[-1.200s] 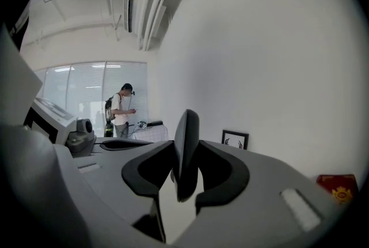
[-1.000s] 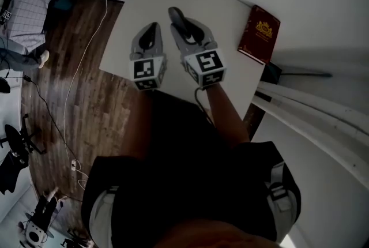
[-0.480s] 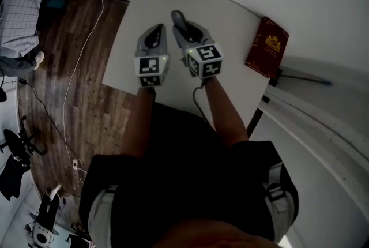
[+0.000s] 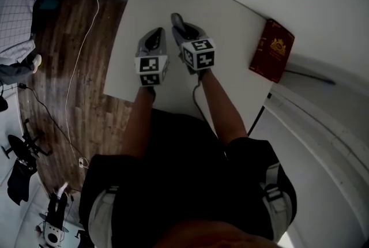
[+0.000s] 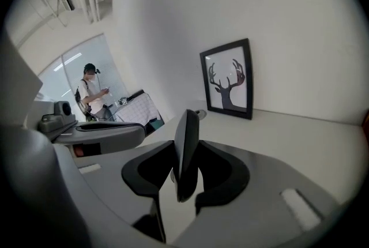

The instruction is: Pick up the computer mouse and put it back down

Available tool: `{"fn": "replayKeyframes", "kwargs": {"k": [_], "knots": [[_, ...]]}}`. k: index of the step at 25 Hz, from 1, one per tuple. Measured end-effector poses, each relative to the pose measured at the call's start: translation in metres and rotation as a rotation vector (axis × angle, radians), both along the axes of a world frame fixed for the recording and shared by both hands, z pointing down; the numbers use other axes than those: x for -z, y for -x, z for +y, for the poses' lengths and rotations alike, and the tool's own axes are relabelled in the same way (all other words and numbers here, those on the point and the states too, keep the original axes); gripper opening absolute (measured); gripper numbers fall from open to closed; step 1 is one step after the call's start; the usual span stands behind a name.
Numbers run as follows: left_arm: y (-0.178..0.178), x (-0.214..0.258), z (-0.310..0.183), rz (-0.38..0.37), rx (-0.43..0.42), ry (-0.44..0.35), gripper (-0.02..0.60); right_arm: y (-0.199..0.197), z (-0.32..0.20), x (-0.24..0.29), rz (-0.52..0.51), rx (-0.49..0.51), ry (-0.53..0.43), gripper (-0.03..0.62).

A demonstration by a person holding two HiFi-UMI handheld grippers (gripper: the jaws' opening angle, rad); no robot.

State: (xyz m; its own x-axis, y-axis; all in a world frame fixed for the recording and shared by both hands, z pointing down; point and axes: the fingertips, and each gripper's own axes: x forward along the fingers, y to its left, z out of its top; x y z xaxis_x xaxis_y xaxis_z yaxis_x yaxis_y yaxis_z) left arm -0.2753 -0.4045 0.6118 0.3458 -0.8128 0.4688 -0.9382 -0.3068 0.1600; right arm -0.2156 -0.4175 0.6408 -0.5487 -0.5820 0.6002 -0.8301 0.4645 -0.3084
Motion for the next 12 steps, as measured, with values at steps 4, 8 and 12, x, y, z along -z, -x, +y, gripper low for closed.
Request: {"fn": "replayKeyframes", "kwargs": {"k": [4,8,12], "knots": [[-0.003,-0.017,-0.01,0.01,-0.008,0.038,0.0,-0.003,-0.016,-0.02,-0.007,-0.023,0.046,0.144],[-0.004,-0.025,-0.019,0.0,-0.012,0.062,0.0,-0.004,-0.028,-0.032,0.013,-0.034,0.067,0.143],[-0.002,-0.036,-0.027,-0.004,-0.011,0.094,0.0,-0.003,-0.033,-0.04,0.028,-0.039,0.077,0.144]]}}
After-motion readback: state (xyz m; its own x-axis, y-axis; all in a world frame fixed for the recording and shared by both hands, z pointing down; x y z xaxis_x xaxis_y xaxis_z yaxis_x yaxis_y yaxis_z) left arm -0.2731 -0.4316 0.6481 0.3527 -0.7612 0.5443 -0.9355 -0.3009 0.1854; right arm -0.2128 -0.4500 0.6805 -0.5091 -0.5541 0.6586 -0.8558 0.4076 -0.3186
